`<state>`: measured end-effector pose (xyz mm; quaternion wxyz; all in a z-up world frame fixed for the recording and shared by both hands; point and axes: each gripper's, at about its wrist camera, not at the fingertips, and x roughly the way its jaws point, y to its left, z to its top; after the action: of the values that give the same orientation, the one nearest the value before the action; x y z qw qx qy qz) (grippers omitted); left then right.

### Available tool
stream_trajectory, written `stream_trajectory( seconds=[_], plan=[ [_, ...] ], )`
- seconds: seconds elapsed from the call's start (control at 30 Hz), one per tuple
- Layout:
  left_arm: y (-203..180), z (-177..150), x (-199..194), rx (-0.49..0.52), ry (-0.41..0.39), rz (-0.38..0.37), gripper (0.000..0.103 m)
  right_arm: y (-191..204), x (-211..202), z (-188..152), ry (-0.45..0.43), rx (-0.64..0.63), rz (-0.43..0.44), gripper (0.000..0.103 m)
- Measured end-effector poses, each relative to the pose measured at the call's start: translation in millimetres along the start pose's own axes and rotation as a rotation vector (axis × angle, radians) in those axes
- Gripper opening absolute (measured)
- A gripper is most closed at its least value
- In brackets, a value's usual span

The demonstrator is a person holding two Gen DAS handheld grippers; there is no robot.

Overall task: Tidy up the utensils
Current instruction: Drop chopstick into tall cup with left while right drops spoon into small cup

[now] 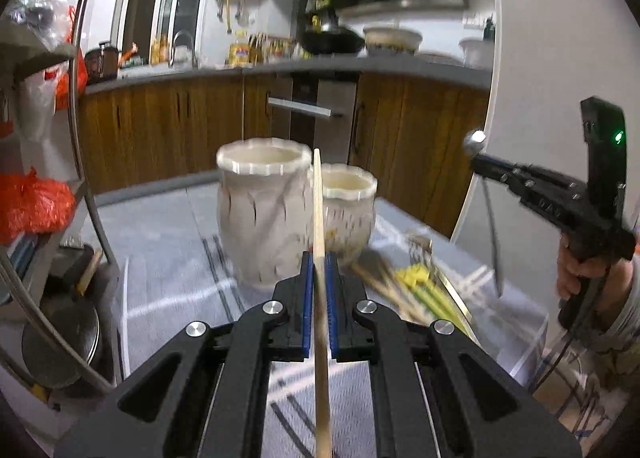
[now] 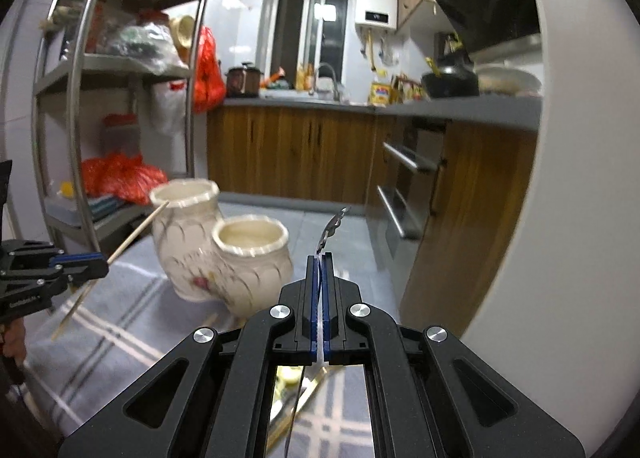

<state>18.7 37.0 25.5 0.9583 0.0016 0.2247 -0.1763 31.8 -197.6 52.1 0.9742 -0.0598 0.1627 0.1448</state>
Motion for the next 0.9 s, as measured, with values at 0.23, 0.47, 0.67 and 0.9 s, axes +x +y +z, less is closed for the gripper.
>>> stream_trajectory(
  seconds=[0.23,0.47,0.67,0.9],
  plan=[
    [13,56,4,0.005,-0.114,-0.015,0.006,6,21,46,-0.066,0.040,0.039,0.003],
    [39,112,40,-0.077,-0.189,-0.026,0.006,2,56,91,-0.122,0.136,0.048,0.003],
    [47,129,77,-0.111,-0.209,0.010,0.006,2,88,106,-0.141,0.185,0.022,0.003],
    [39,121,106,-0.055,-0.230,0.130,0.006,9,115,87,-0.146,0.168,-0.042,0.003]
  ],
)
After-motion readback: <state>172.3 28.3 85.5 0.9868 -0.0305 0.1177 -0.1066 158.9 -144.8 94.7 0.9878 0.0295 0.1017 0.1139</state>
